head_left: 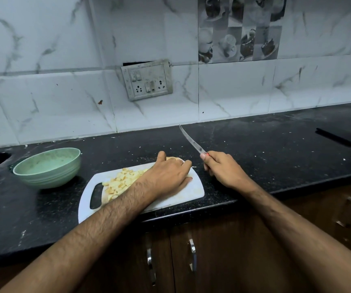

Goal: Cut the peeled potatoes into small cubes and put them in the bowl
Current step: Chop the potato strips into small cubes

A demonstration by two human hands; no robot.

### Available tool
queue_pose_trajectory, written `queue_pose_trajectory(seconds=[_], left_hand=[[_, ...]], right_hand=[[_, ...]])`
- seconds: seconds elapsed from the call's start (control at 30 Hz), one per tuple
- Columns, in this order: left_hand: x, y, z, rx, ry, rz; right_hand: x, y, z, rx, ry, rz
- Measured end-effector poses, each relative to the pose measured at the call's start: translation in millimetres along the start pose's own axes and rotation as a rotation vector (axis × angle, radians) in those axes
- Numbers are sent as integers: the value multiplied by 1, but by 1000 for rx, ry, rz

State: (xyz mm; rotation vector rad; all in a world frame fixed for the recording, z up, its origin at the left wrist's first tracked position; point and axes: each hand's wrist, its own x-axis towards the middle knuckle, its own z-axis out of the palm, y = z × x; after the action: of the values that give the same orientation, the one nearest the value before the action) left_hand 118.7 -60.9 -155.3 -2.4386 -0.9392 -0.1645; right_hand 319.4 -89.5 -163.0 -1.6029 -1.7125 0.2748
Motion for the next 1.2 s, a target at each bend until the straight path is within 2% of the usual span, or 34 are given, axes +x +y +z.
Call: queue_pose_trajectory(seconds=[0.23, 0.37, 0.5, 0.63, 0.73, 0.8, 0.9, 1.03, 1.2], left_hand=[[0, 1, -2, -29, -50, -8], [-4, -8, -3, -159, 32, -24], [-14, -36, -18, -222, 100, -115], [-27, -62, -17, -296, 13, -199], [-35, -64, -12, -234, -1, -223], [-37, -62, -11, -134, 102, -229], [-30, -52, -16, -212, 169, -163], [-16, -29, -14, -323, 19, 64], [-6, -23, -6, -379, 37, 110]], right_hand=[[2, 3, 2, -5, -2, 4], [2, 5, 3, -13, -8, 3], [3, 5, 3, -7, -19, 8], [3, 7, 4, -5, -15, 12], [3, 7, 5, -5, -14, 20], [4, 8, 5, -4, -14, 15], [3, 8, 5, -15, -15, 6], [2, 8, 5, -5, -10, 2], [2, 7, 5, -11, -13, -1]])
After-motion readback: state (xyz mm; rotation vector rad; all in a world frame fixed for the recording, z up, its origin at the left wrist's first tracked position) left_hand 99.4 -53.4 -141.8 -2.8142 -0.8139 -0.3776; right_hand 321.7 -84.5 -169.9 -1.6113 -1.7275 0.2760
